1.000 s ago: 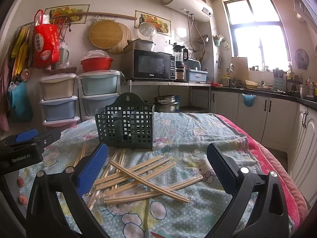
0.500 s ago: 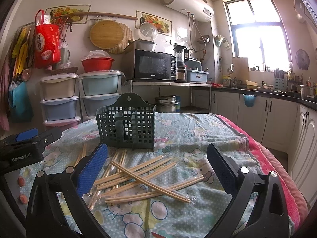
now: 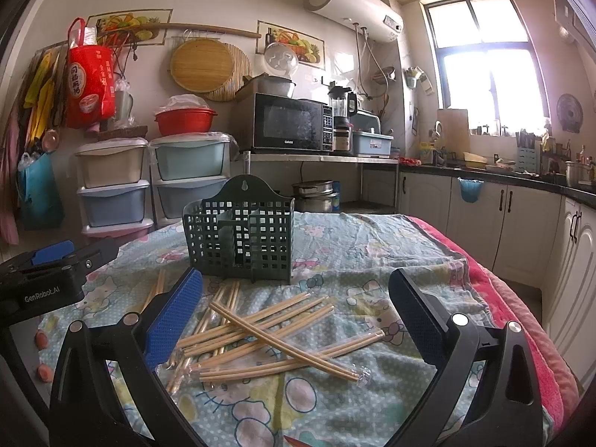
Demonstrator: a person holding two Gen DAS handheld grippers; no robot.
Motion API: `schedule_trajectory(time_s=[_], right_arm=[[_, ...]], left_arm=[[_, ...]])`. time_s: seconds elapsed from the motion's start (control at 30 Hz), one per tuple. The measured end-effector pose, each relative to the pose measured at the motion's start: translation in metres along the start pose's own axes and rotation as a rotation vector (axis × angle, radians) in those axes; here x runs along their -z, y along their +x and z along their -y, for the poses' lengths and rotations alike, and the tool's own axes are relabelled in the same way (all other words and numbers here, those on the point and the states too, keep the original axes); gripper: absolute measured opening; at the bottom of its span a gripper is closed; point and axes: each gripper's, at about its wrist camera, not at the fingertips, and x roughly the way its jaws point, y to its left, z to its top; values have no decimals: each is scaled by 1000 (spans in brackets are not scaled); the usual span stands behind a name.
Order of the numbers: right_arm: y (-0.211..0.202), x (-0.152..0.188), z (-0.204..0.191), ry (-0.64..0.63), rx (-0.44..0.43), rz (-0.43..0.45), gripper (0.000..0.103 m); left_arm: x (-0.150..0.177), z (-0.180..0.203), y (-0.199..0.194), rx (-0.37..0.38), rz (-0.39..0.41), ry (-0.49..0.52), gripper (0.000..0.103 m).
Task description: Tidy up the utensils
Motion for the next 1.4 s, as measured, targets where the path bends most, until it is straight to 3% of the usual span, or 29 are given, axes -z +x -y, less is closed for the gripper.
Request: schedule_trajectory(time_s=[0.27,0.5,0.9,1.2,1.4], right_arm=[[3,1,-2,-12,-20,-14,97],[10,-3,-16,-75,-106,-44,97],[30,-9,-46,-176,-250,-137,97],[60,-14,-54,-225,-289,-238,97],[87,-12,-60,-288,-268,-334,82]], left_arm=[[-2,2,-1,-18,0,-8,93],[-5,-18,9,-32,-40,-57,93],[-13,-44,28,-36,-122,-88,93],[-28,-47,62,-19,-207,-74,93],[-31,-54,92,-12,-293,-76,93]])
